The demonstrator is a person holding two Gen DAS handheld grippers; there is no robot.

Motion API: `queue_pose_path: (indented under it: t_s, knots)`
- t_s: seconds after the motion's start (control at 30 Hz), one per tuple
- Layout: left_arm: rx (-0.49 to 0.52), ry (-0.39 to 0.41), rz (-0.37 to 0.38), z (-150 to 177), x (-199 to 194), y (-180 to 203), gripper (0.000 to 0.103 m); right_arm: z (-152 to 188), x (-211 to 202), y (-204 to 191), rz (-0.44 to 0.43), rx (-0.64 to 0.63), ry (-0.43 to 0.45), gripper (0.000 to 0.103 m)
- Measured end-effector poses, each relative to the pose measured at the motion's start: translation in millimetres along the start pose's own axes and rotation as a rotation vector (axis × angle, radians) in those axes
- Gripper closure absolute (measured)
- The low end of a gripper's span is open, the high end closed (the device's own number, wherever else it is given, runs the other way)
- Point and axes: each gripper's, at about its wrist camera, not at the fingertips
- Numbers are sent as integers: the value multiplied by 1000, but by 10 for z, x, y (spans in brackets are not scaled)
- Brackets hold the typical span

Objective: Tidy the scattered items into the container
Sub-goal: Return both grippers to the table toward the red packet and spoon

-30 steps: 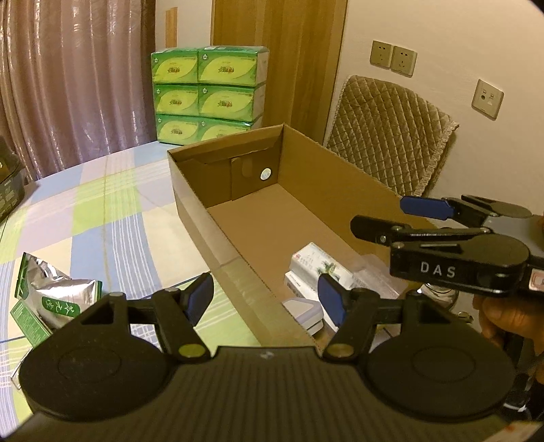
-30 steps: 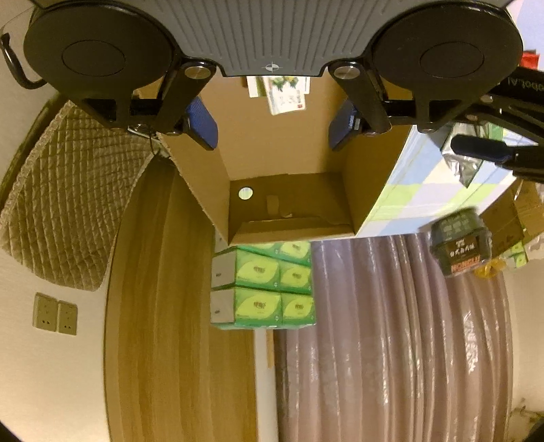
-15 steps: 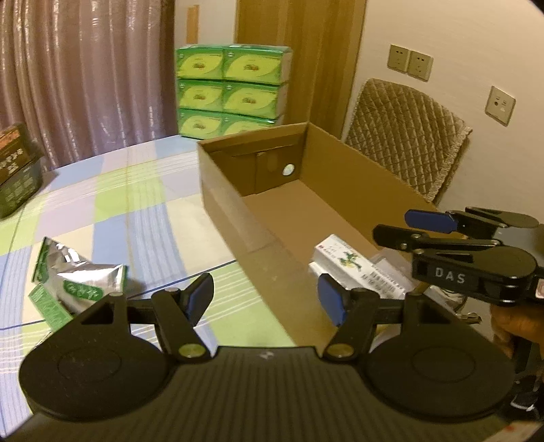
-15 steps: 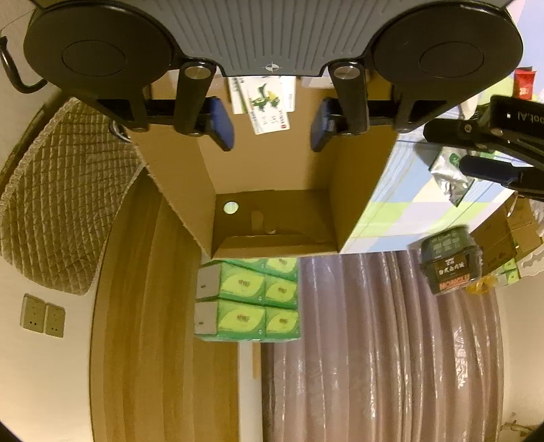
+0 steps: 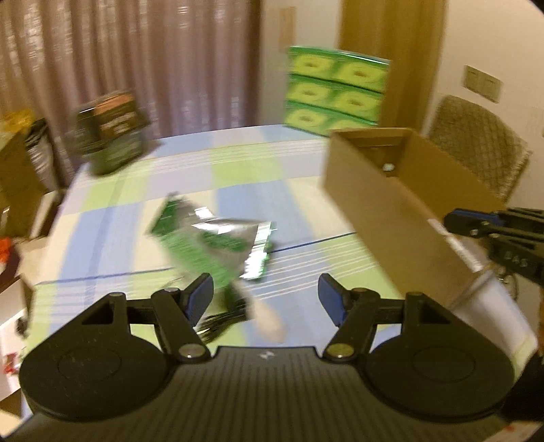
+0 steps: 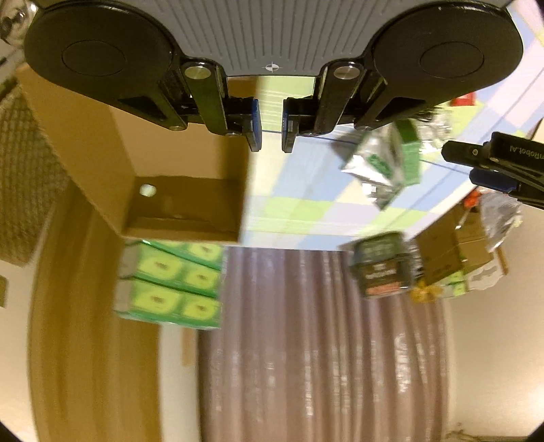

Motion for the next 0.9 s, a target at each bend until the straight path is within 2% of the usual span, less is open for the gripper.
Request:
queue_pose_path:
  t_s: [0.17,0.33,0.47,0.6,0.67,0.7,0.73,0.9]
  knots:
    - [-31,-2,-96,106,-264,-590,38,11,167,-450,-88,-29,-28,95]
    - [-52,-24,-156,259,-445,-1050,37,123,324,-830,-147,-57,-70,95]
    - [-62,-48,-161,395,-496,-1230,31,261,411,-1036,-175,-79,-110,95]
    - [-52,-76,-140,512,-441,-1243,29,421,500,-1122,-183,-85,-161,92]
    - [-59,-86,-128,554,-383,-1223,28,492,546,-1137,-181,-86,-184,73]
    - [-63,-93,-123,576,-357,-1213,28,522,567,-1129,-181,-84,-191,52]
    - [-65,-100,-117,594,-328,-1195,28,542,580,-1128,-181,-84,-193,41]
    - [-59,-132,-93,653,-169,-1088,25,641,669,-1115,-185,-91,-224,41]
Point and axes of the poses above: each gripper's, at about its wrist camera, not at the fingertips, and x roughly the way its jaws point, y to its right, z to its underside, and after that the axes turned 15 degrees about y, right-handed
